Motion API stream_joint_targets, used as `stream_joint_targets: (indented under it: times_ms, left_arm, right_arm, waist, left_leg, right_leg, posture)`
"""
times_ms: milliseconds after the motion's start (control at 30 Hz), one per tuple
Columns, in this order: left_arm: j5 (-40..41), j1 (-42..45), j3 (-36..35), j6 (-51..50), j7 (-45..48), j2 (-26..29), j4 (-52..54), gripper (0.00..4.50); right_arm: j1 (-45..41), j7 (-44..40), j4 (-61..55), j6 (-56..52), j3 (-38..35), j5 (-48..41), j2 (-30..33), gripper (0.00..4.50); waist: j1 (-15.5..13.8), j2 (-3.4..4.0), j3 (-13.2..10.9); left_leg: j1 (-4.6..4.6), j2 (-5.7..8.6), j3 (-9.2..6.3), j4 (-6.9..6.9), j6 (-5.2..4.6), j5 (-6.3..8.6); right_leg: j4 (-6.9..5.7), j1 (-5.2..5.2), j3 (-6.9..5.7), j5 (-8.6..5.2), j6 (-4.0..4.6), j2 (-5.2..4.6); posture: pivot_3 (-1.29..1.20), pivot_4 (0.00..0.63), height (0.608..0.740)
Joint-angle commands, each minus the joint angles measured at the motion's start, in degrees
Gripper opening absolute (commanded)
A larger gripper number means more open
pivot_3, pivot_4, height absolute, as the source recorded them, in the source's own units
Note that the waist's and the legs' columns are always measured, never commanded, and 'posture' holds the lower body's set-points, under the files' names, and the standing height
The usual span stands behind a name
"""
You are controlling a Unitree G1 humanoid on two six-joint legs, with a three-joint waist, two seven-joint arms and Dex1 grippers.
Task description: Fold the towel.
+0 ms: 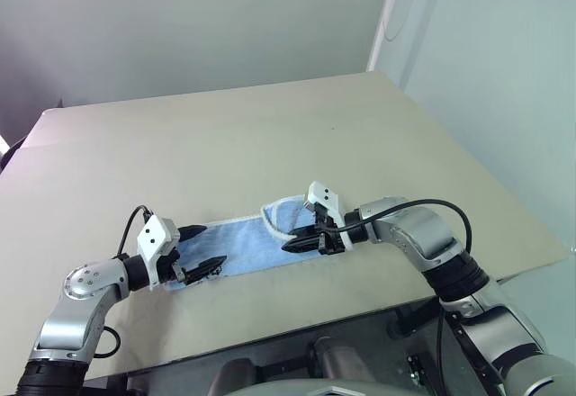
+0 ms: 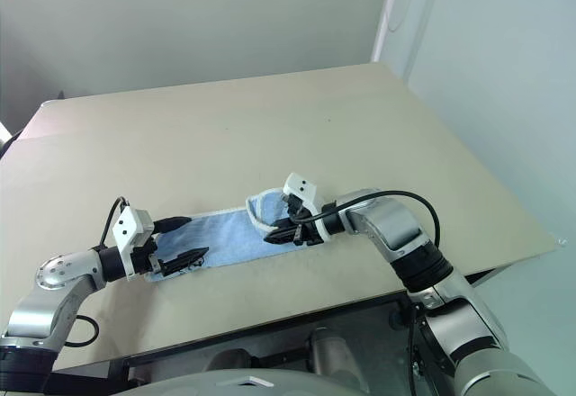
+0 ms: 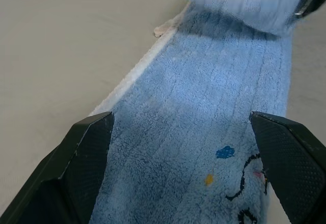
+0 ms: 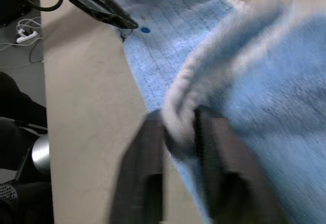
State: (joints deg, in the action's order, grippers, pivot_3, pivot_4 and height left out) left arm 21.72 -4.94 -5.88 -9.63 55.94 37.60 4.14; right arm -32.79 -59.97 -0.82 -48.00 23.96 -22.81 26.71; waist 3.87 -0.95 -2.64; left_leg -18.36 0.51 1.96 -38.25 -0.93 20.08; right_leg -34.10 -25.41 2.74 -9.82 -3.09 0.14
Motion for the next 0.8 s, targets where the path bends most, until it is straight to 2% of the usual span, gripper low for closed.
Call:
stream_joint_targets:
  times_ms: [33, 100, 167, 233, 367, 533, 667, 800]
  left_arm:
    - [0.4, 0.2, -1.6, 0.7, -0.2, 0.6, 1.7, 4.50]
    - [0.5, 0.2, -1.7, 0.7, -0.2, 0.6, 1.7, 4.50]
    - [0.9, 0.0, -2.2, 0.4, -0.4, 0.6, 1.7, 4.50]
    - [1.3, -0.1, -2.8, 0.1, -0.5, 0.7, 1.8, 4.50]
    - [1.5, -0.4, -3.9, -0.1, -0.3, 1.0, 1.7, 4.50]
    - [3.5, -0.8, -6.4, -2.0, -0.8, 1.4, 2.3, 4.50]
    - [7.2, -0.8, -10.4, -7.5, -2.4, 2.1, 3.2, 4.50]
    - [7.8, -1.6, -13.2, -9.4, -2.8, 3.5, 3.4, 4.50]
  right_arm:
    - [-1.4, -1.1, -2.2, 0.1, -0.8, -0.9, -0.7, 2.47]
    - [-1.3, -1.1, -2.3, 0.0, -2.3, -2.0, -1.2, 3.18]
    - [-1.5, -2.2, -2.8, -0.8, -8.3, -6.9, -1.5, 3.85]
    - [-2.1, -2.6, -2.9, -1.4, -14.1, -11.4, -1.3, 3.85]
    - [-2.5, 0.9, 1.6, 4.7, -17.0, -7.9, -1.7, 3.85]
    - [-0.2, 1.1, 6.8, 16.1, -9.7, 2.2, -2.1, 3.85]
    - [1.7, 2.0, 11.6, 24.9, -4.4, 9.5, -3.6, 3.85]
    - [1.1, 6.6, 20.1, 31.4, -3.2, 14.8, -7.2, 3.85]
  waist:
    - [0.0, 0.00, 0.0]
    - [0.0, 0.00, 0.0]
    - [0.0, 0.01, 0.0]
    - [-0.1, 0.00, 0.0]
    - [-0.1, -0.06, 0.0]
    - [0.1, -0.07, 0.0]
    - [0.2, -0.08, 0.0]
    - [0.2, -0.12, 0.1]
  left_leg:
    - [0.00, 0.00, 0.00, 0.00, 0.00, 0.00]
    - [-0.01, 0.00, 0.00, 0.00, 0.00, 0.00]
    - [-0.01, 0.00, 0.00, 0.00, 0.00, 0.00]
    - [-0.01, 0.00, 0.00, -0.01, 0.00, 0.00]
    - [0.00, 0.00, 0.00, -0.01, 0.00, 0.00]
    - [-0.01, -0.03, 0.01, 0.00, 0.00, 0.00]
    - [-0.01, -0.04, 0.01, 0.00, 0.00, 0.00]
    - [0.02, -0.04, 0.02, -0.02, 0.01, 0.00]
  right_leg:
    - [0.00, 0.00, 0.00, 0.00, 0.00, 0.00]
    - [0.00, 0.00, 0.00, 0.01, 0.01, 0.00]
    - [0.00, 0.00, 0.00, 0.02, 0.01, 0.00]
    - [0.00, 0.01, 0.00, 0.03, 0.03, -0.01]
    - [0.02, 0.02, -0.02, 0.11, 0.15, -0.03]
    - [-0.02, 0.02, 0.00, 0.02, 0.02, 0.05]
    - [-0.06, 0.01, 0.01, 0.00, 0.05, 0.08]
    - [-0.07, 0.03, 0.02, 0.02, 0.07, 0.07]
  posture:
    - [0.00, 0.000, 0.740]
    - [0.00, 0.000, 0.740]
    - [0.00, 0.000, 0.740]
    - [0.00, 0.000, 0.740]
    - [0.00, 0.000, 0.740]
    - [0.00, 0.000, 0.740]
    - [0.00, 0.000, 0.740]
    - [0.00, 0.000, 0.740]
